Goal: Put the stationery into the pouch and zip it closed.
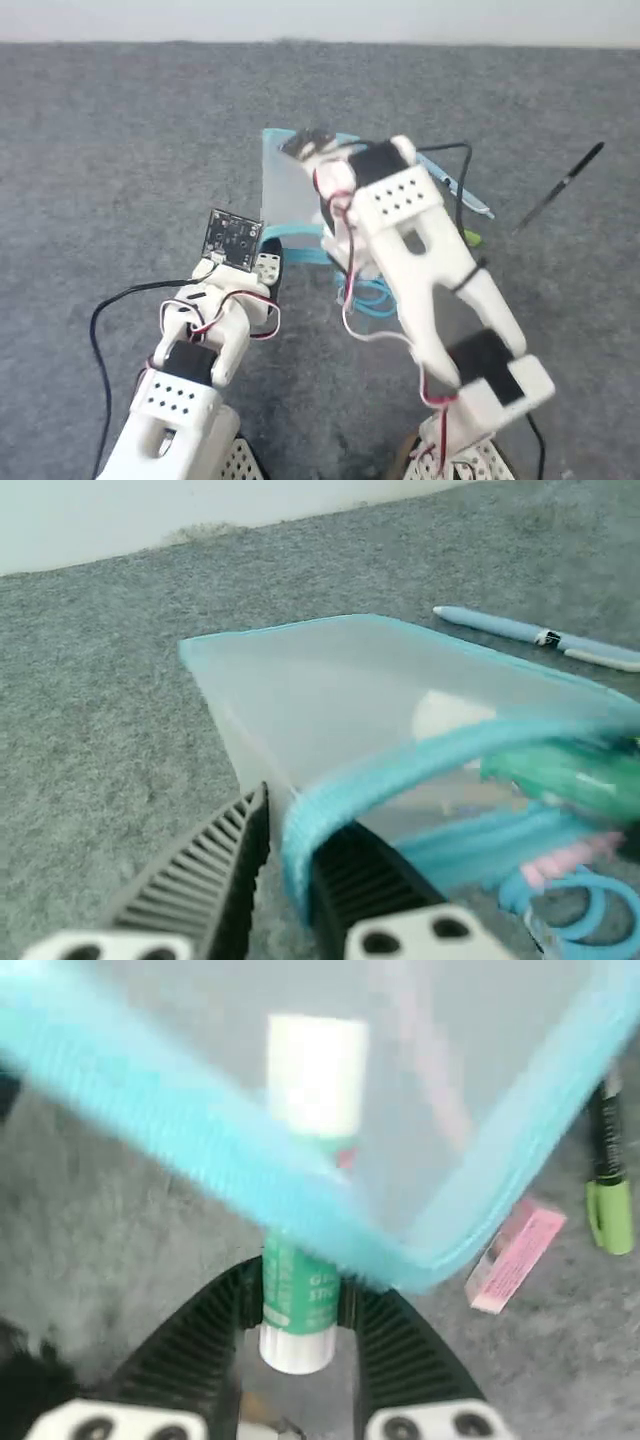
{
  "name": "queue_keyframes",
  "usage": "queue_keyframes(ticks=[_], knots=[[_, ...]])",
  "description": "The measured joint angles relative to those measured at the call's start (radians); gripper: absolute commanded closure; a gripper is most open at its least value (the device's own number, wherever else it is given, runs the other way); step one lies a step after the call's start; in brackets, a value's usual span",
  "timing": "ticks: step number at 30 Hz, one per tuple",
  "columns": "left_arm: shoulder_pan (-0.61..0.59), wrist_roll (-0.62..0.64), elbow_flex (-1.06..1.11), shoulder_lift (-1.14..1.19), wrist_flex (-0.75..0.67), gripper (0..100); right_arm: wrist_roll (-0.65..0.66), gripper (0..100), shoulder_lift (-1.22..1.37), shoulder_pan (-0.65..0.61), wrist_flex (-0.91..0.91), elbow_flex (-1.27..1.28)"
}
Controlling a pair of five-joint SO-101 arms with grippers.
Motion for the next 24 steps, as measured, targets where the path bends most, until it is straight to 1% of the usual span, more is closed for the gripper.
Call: queue_keyframes(ticks=[4, 5, 7, 11, 13, 19, 24], knots=[[0.018, -0.003, 0.015, 0.000, 0.000, 99, -0.034, 98.6, 0.072, 0.002, 0.005, -0.114], [0.018, -0.003, 0.017, 0.000, 0.000, 99, -0.038, 97.1, 0.084, 0.002, 0.005, -0.130], [0.018, -0.006, 0.017, 0.000, 0.000, 99, -0.043, 90.8, 0.098, 0.002, 0.005, -0.143], [0.018, -0.008, 0.017, 0.000, 0.000, 99, -0.044, 74.2, 0.098, 0.002, 0.005, -0.152], [0.020, -0.008, 0.017, 0.000, 0.000, 99, -0.048, 69.3, 0.098, -0.006, 0.005, -0.152], [0.035, -0.008, 0.017, 0.000, -0.009, 99, -0.049, 70.9, 0.095, -0.012, 0.005, -0.153], [0.037, -0.008, 0.017, -0.002, -0.014, 99, -0.049, 70.9, -0.040, -0.002, 0.005, -0.155]])
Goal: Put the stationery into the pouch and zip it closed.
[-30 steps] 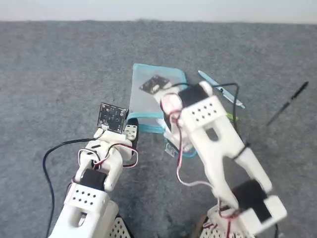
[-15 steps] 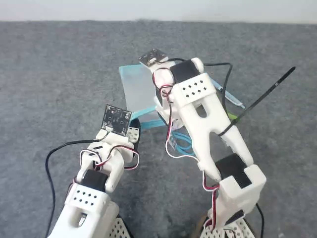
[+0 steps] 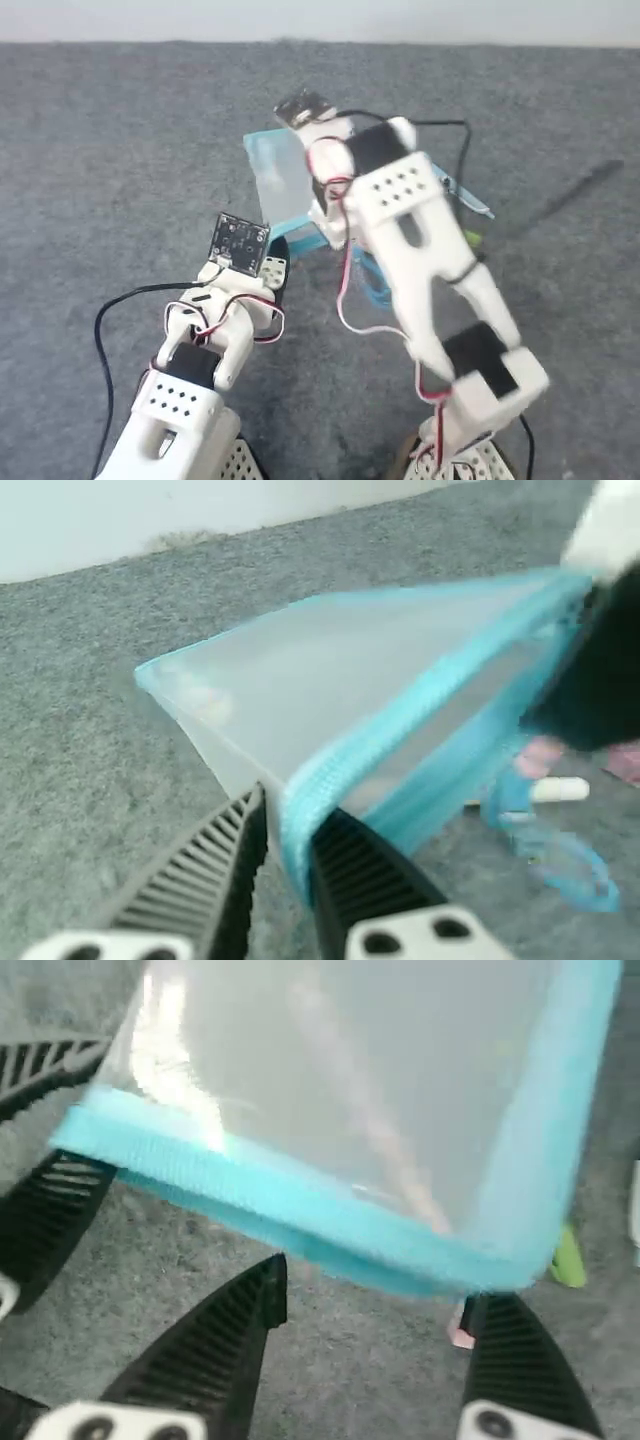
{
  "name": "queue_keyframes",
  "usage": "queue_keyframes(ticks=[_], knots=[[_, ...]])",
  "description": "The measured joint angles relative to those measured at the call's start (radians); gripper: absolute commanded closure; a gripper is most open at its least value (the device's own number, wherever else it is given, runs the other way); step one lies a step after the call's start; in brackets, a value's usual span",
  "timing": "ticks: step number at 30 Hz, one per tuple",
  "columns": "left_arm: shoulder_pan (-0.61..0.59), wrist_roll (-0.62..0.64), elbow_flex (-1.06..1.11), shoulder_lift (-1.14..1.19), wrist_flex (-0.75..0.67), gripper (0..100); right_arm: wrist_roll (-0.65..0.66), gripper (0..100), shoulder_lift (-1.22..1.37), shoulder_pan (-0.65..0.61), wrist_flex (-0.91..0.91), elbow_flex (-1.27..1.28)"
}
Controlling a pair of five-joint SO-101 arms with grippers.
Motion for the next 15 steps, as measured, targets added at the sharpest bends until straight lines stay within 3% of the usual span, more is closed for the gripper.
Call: queue_keyframes(ticks=[8, 15], knots=[[-0.031, -0.009, 0.002, 0.000, 0.000, 99, 0.071, 71.0, -0.265, 0.126, 0.000, 0.089], [-0.140, -0.009, 0.002, 0.000, 0.000, 99, 0.255, 71.0, -0.310, 0.367, -0.017, 0.393]])
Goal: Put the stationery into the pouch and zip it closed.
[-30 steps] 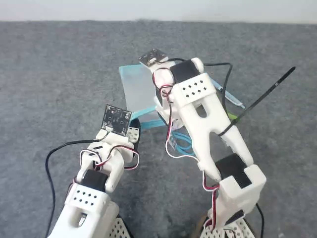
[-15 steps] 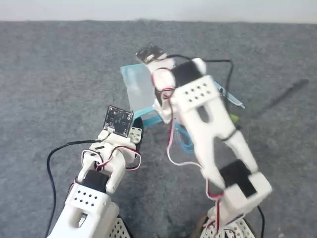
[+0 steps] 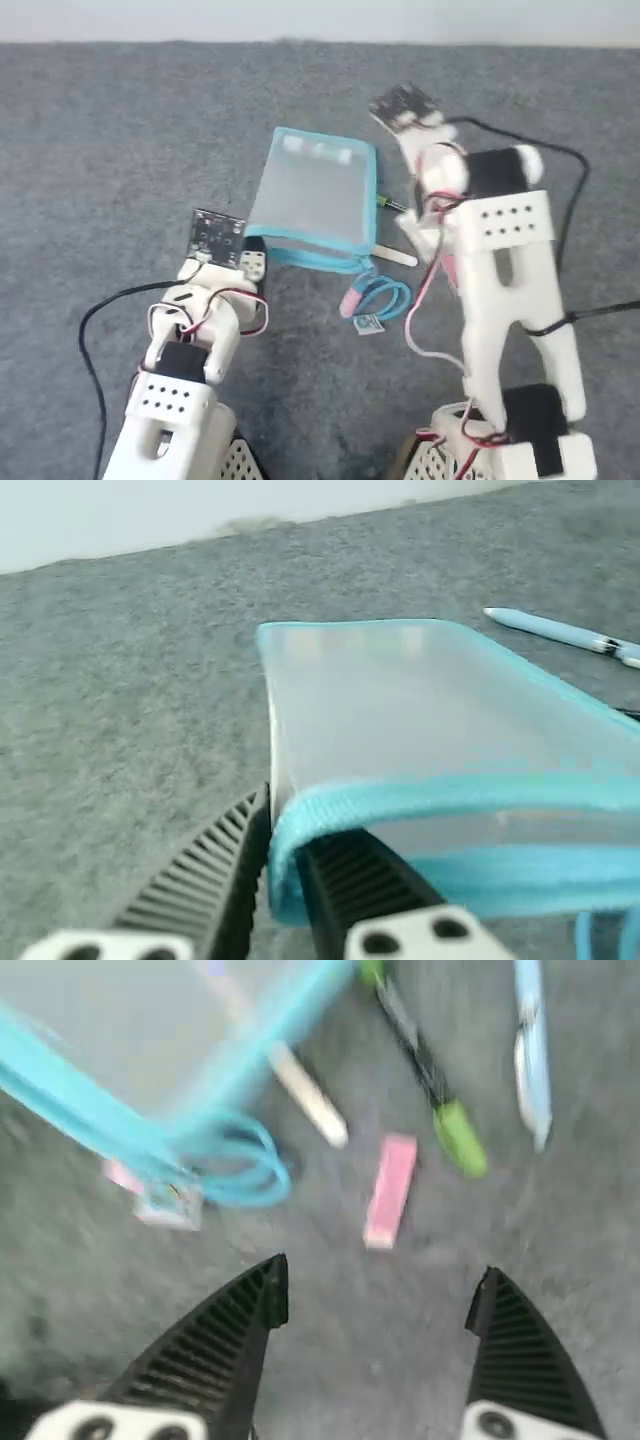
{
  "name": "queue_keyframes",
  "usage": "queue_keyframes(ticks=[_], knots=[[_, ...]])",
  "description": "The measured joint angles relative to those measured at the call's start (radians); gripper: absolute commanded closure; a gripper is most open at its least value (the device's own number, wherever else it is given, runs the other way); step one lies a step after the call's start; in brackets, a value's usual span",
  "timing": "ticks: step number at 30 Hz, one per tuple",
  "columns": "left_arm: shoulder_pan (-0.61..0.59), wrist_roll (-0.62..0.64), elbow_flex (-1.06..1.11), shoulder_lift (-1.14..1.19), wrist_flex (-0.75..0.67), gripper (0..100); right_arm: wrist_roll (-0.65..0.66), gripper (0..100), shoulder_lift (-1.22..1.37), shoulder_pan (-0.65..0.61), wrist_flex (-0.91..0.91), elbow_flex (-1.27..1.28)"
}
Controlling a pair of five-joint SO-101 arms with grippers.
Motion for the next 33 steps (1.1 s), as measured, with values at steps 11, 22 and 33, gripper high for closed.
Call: queue_keyframes(ticks=[11, 22, 33], knots=[[-0.069, 0.000, 0.000, 0.000, 0.000, 99, 0.132, 71.0, -0.002, 0.150, -0.339, 0.526], [-0.069, 0.000, 0.000, 0.000, 0.000, 99, 0.135, 71.1, -0.002, 0.149, -0.595, 0.672], [-0.069, 0.000, 0.000, 0.000, 0.000, 99, 0.109, 78.7, 0.172, 0.153, -0.758, 0.672]])
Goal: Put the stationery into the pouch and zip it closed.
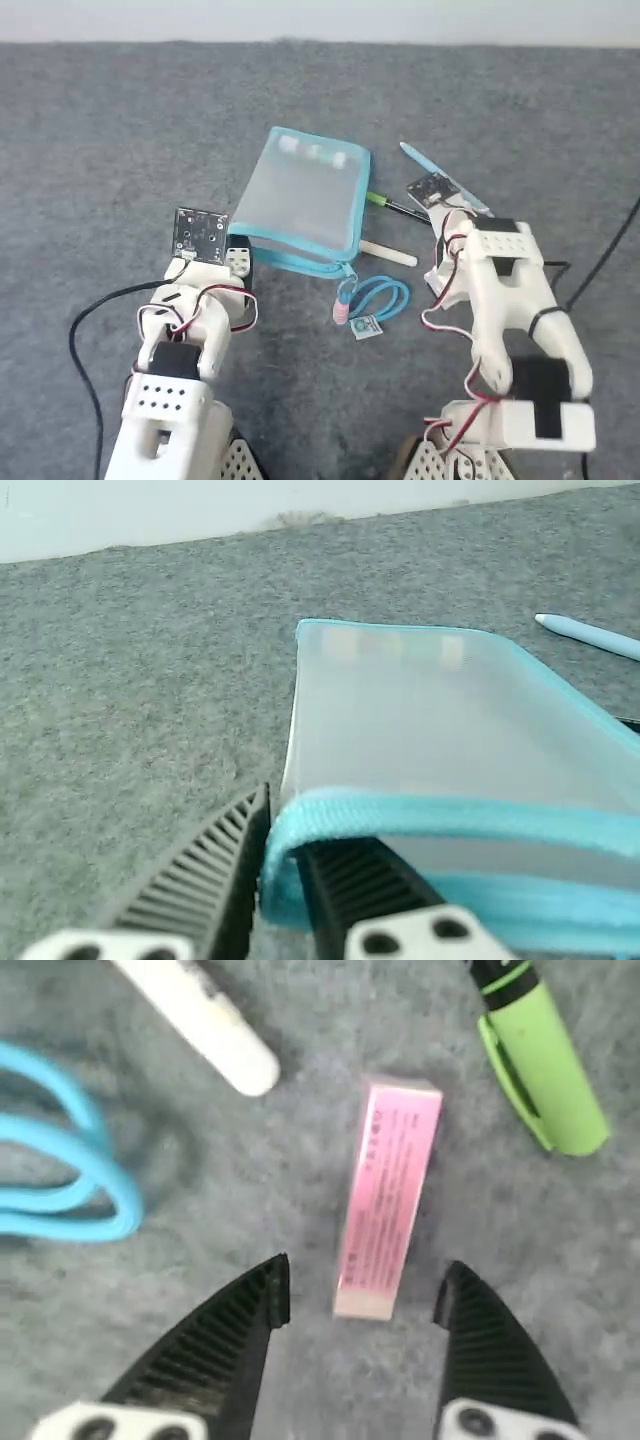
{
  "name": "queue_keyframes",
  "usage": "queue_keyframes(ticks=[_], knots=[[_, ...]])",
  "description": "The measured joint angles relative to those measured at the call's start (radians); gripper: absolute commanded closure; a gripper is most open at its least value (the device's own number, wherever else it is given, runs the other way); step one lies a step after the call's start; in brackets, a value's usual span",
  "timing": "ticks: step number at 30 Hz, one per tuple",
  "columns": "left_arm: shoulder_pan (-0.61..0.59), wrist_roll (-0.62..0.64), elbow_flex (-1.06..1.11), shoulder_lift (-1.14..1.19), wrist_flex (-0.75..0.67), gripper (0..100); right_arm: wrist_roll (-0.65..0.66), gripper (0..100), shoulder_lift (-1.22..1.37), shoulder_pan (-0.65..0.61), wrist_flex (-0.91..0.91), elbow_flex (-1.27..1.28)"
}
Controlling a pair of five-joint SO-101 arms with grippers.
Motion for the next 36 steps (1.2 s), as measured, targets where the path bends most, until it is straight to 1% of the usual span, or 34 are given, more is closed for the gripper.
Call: queue_keyframes(ticks=[7, 9, 14, 18, 20, 24, 29, 31, 33, 36], knots=[[0.000, 0.000, 0.000, 0.000, 0.000, 99, -0.005, 79.3, 0.025, 0.000, -0.020, 0.000], [0.000, 0.000, 0.000, 0.000, 0.000, 99, -0.005, 83.3, 0.025, 0.000, -0.020, 0.000], [0.000, 0.000, 0.000, 0.000, 0.000, 99, -0.003, 98.9, 0.025, 0.002, -0.011, 0.000], [0.000, 0.000, 0.000, 0.000, 0.000, 99, -0.005, 99.3, 0.025, 0.002, 0.037, -0.003], [0.000, 0.000, 0.000, 0.000, 0.000, 99, -0.005, 99.2, 0.025, 0.002, 0.101, -0.034], [0.000, 0.000, 0.000, 0.000, 0.000, 99, -0.023, 99.2, -0.002, 0.002, 0.301, -0.166], [0.000, 0.000, 0.000, 0.000, 0.000, 99, -0.064, 99.2, -0.241, -0.003, 0.565, -0.295], [0.000, 0.000, 0.000, 0.000, 0.000, 99, -0.068, 99.2, -0.377, -0.046, 0.643, -0.298], [0.000, 0.000, 0.000, 0.000, 0.000, 99, -0.066, 99.2, -0.516, -0.118, 0.713, -0.298], [0.000, 0.000, 0.000, 0.000, 0.000, 99, -0.074, 99.2, -0.672, -0.267, 0.770, -0.298]])
